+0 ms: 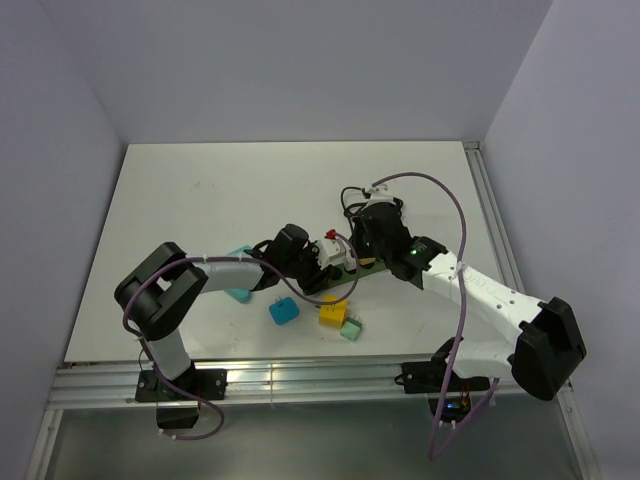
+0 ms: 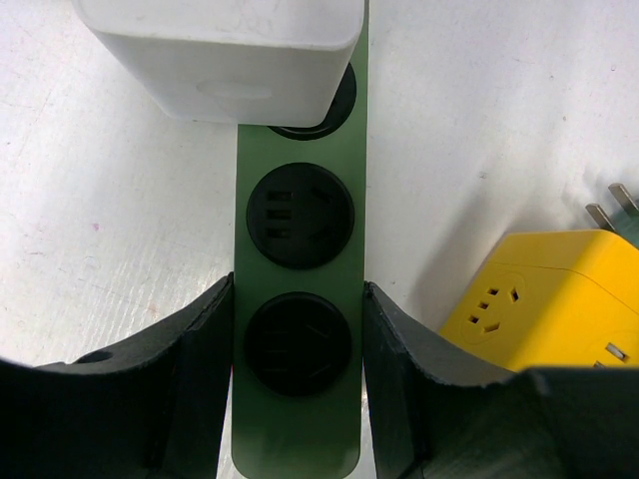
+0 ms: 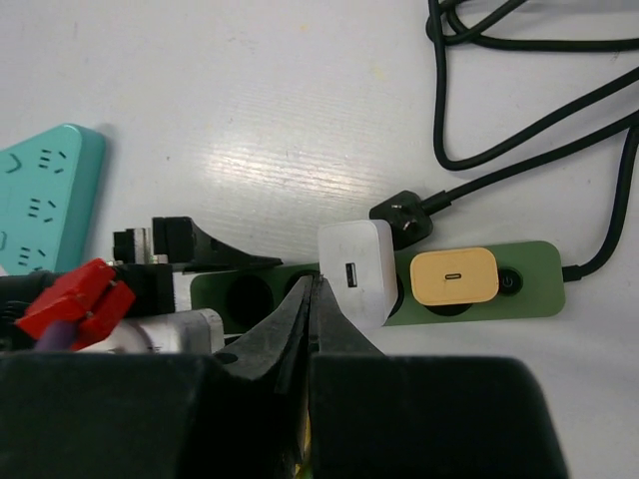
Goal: Insert the plug
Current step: Press the plug into the socket, then place the socket at the center of the board.
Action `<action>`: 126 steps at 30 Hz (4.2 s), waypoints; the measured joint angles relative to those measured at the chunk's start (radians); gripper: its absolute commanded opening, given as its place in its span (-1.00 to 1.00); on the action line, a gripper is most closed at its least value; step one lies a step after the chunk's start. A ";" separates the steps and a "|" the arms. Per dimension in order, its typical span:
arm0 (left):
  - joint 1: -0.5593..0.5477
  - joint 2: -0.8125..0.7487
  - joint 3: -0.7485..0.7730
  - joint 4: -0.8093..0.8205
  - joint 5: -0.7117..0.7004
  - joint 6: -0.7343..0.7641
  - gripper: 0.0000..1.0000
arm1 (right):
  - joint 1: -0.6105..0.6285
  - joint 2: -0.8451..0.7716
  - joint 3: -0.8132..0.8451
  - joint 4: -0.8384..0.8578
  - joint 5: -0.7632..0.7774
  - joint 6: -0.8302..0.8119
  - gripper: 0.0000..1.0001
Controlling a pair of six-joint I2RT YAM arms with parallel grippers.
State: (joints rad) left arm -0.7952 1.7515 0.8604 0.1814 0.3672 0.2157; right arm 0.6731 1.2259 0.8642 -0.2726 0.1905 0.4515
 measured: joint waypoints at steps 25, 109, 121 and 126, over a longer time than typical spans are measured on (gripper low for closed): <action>-0.039 -0.019 -0.023 0.023 -0.084 0.009 -0.99 | -0.045 0.075 -0.084 0.093 -0.037 0.037 -1.00; -0.039 -0.248 -0.105 -0.017 -0.161 -0.026 -0.99 | -0.380 0.644 0.297 0.003 -0.270 0.198 0.01; -0.023 -0.174 -0.105 0.042 -0.175 -0.020 -0.99 | -0.465 0.669 0.317 0.114 -0.388 0.344 -1.00; -0.010 -0.150 -0.105 0.066 -0.178 -0.020 -0.99 | -0.597 0.578 0.283 0.194 -0.431 0.456 -1.00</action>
State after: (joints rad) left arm -0.8047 1.6020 0.7559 0.2478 0.1890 0.1959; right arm 0.0765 1.8038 1.1477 -0.0788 -0.2405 0.9077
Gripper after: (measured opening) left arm 0.519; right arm 0.045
